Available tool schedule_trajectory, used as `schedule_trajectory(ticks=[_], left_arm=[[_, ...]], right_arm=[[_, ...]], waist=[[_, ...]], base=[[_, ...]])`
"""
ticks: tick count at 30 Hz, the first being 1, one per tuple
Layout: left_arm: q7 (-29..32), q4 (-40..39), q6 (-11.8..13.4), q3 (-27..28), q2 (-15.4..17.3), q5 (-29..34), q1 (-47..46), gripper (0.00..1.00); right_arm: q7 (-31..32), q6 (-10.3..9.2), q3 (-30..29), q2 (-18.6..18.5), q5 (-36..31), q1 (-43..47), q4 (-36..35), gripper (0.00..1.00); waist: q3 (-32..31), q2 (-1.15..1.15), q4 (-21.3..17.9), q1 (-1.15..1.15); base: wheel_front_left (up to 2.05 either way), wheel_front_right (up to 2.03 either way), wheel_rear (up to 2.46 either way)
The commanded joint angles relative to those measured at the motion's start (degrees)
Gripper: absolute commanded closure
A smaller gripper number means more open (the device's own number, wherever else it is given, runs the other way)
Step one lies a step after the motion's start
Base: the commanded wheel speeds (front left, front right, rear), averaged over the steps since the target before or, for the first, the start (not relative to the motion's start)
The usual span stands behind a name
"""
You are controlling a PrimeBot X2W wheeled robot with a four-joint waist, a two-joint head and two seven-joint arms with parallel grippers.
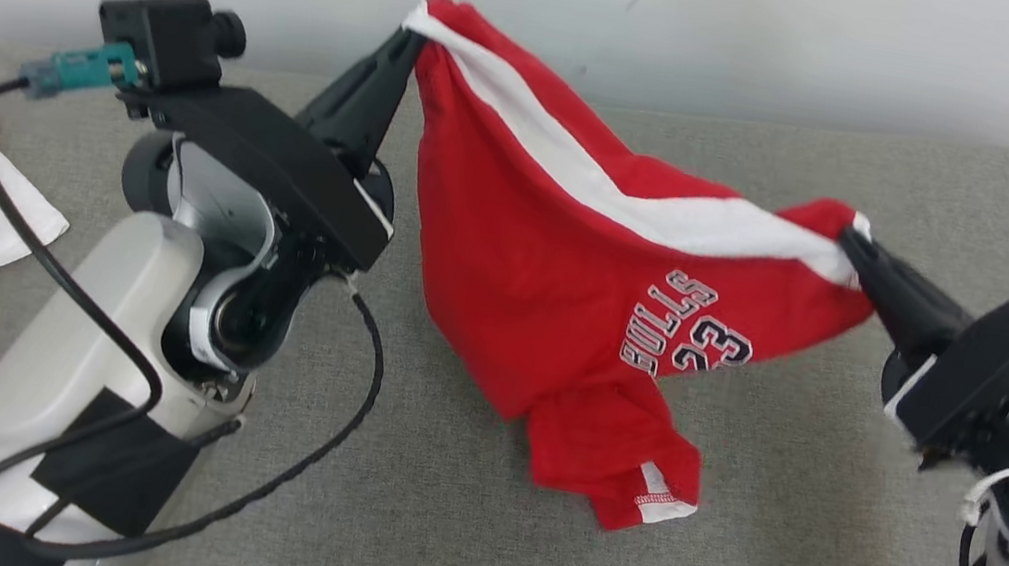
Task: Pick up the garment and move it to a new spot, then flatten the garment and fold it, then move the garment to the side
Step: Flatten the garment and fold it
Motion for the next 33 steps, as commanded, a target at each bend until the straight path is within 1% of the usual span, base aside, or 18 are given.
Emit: schedule_trajectory(ticks=[1,4,5,8,12,14,15,19,21,24,25,28,30,33], left_arm=[[0.1,-0.25,0.35,0.52,0.18,0.12,-1.13,1.0],[-0.05,-0.03,1.24,1.67,-0.48,-0.6,-3.77,1.0],[-0.09,0.13,1.33,2.07,-0.81,-0.91,-4.9,1.0],[-0.84,1.04,2.0,3.56,-1.52,-1.15,-8.91,1.0],[-3.04,3.76,2.24,5.37,-1.89,-0.4,-14.93,1.0],[-4.68,5.47,1.98,6.07,-1.74,0.29,-18.09,1.0],[-4.68,5.47,1.98,6.07,-1.74,0.29,-18.09,1.0],[-10.57,8.53,1.24,7.96,-1.79,2.1,-24.16,1.0],[-14.08,9.84,0.26,8.48,-1.76,3.35,-27.0,1.0],[-19.16,11.42,-1.3,8.81,-1.99,4.77,-29.84,1.0],[-20.17,12.08,-1.75,9.02,-2.21,4.75,-30.11,1.0],[-21.74,13.66,-3.4,8.2,-2.67,5.74,-29.13,1.0],[-22.11,14.57,-4.52,7.19,-3.05,5.74,-27.0,1.0],[-22.39,15.54,-5.85,5.16,-3.42,5.81,-23.27,1.0]], right_arm=[[0.7,-0.03,-0.08,-0.18,2.0,-2.04,0.39,1.0],[0.97,-0.02,0.39,-0.17,7.12,-8.18,2.78,1.0],[0.05,-0.02,0.3,-0.14,8.68,-10.55,3.98,1.0],[-3.85,-0.01,-0.53,-0.14,10.57,-19.23,9.31,1.0],[-10.93,-0.01,-1.38,-0.19,8.73,-31.5,18.08,1.0],[-15.4,-0.01,-0.42,-0.15,7.35,-37.29,22.04,1.0],[-15.4,-0.01,-0.42,-0.15,7.35,-37.29,22.04,1.0],[-25.11,-0.01,1.3,-0.21,5.02,-47.41,29.19,1.0],[-30.12,-0.01,2.81,-0.18,5.46,-51.58,31.58,1.0],[-34.65,-0.01,5.54,-0.18,5.6,-55.23,33.91,1.0],[-34.95,-0.01,6.58,-0.17,6.09,-55.64,34.56,1.0],[-32.9,-0.02,8.61,-0.2,5.67,-54.29,35.66,1.0],[-29.37,-0.01,9.6,-0.49,4.81,-51.42,35.6,1.0],[-22.75,-0.01,10.7,-2.94,3.79,-45.49,33.11,1.0]], waist=[[0.43,0.0,-0.2,0.01],[2.04,0.0,-0.33,0.01],[2.74,0.0,-0.31,0.01],[5.34,0.0,-0.16,0.01],[9.71,0.0,0.3,0.01],[11.8,0.0,0.32,0.01],[11.8,0.0,0.32,0.01],[15.14,0.0,0.51,0.01],[16.45,0.0,0.66,0.01],[17.67,0.0,1.02,0.01],[17.93,0.0,1.17,0.01],[18.73,0.0,1.81,0.01],[18.93,0.0,2.5,0.01],[19.22,0.0,4.19,0.01]], base=[[0.0,0.0,0.0],[0.0,0.0,0.0],[0.0,0.0,0.0],[0.0,0.0,0.0],[0.0,0.0,0.0],[0.0,0.0,0.0],[0.0,0.0,0.0],[0.0,0.0,0.0],[0.0,0.0,0.0],[0.0,0.0,0.0],[0.0,0.0,0.0],[0.0,0.0,0.0],[0.0,0.0,0.0],[0.0,0.0,0.0]])
